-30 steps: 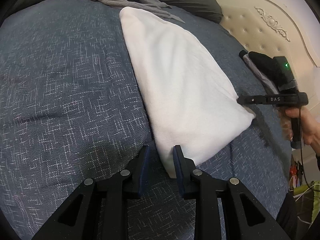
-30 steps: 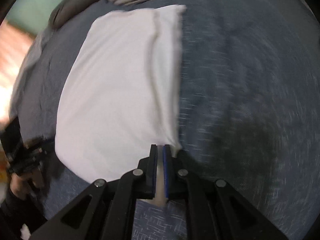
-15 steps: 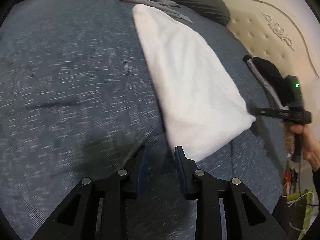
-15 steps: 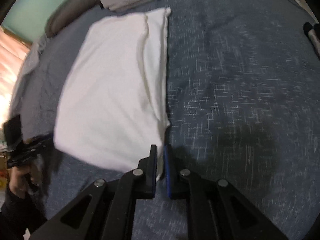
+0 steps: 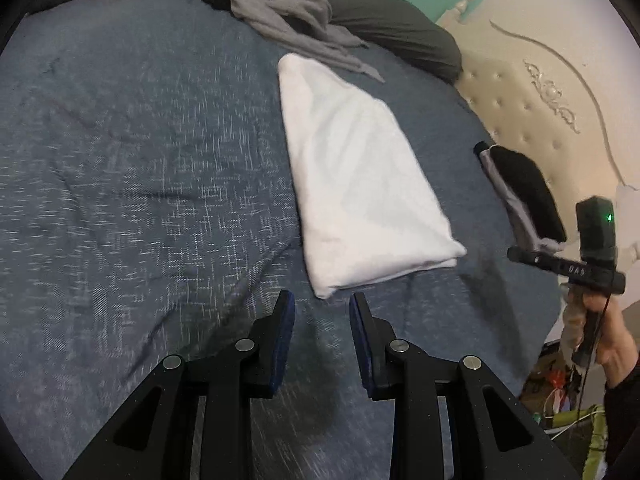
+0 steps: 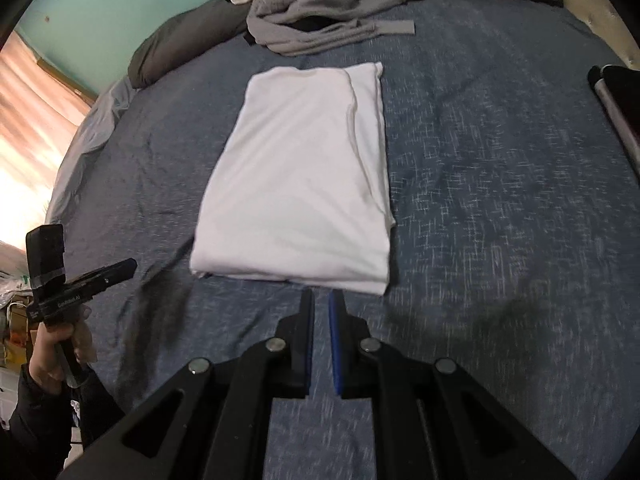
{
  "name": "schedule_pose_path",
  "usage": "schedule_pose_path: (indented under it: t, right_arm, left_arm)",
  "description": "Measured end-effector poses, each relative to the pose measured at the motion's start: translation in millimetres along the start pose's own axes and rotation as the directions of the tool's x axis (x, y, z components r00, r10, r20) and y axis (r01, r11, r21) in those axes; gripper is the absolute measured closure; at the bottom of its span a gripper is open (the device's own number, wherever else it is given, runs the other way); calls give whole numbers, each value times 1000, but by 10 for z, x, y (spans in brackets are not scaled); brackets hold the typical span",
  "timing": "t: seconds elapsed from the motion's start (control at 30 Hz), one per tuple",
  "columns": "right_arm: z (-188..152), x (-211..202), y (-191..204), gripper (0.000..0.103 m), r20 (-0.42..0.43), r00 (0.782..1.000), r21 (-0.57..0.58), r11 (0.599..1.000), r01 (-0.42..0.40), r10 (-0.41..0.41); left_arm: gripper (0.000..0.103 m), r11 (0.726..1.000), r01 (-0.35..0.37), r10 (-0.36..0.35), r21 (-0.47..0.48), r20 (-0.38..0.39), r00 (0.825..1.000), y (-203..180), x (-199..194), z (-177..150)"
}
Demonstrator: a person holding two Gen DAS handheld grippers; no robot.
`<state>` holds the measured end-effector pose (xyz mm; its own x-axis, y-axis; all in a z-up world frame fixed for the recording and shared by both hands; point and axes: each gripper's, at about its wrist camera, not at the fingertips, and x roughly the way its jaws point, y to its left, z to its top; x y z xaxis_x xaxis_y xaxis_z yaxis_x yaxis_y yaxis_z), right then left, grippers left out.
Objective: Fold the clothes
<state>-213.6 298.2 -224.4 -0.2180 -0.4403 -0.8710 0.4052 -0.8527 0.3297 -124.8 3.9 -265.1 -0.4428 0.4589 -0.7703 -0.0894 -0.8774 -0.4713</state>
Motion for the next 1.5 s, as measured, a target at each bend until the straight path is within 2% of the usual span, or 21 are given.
schedule_pose_path:
  t: [0.33,0.57,0.7,0.77,1.0,1.17,1.27,1.5]
  right_arm:
    - [-232,-610,153,94,62,997,49,998,37,-40]
    - [-234,-754,174,87,84,995,73,996,46,-52]
    - [-199,-586,64,66,72,997,106,994,29,-36]
    - [-164,-440,-19,62,59,998,122,992,19,-26]
    - [65,311,-335,52,-20,1000,104,994,-19,21]
    - [189,782,-546,47,-89,994,114,992,-57,68]
    - [226,913,-630,42,-108,990,112,991,-73,85]
    - [226,1153,-690,41,-172,978,103,989,-102,119]
  left_arm:
    - [65,1000,31,-31,7,26,999,-181,-512,-105]
    - [64,999,35,-35,-6,-1,999,-366,-251,-13]
    - [57,1000,20,-20,-22,-25,999,-310,-66,53]
    - [56,999,14,-15,-28,-40,999,-306,74,77]
    - [52,994,-29,20,-106,-82,996,-134,720,239]
    - [51,986,-10,-8,-165,-107,994,10,1097,311]
    - [50,984,11,-31,-178,-110,993,43,1227,318]
    - [42,984,18,-35,-179,-94,995,36,1312,353]
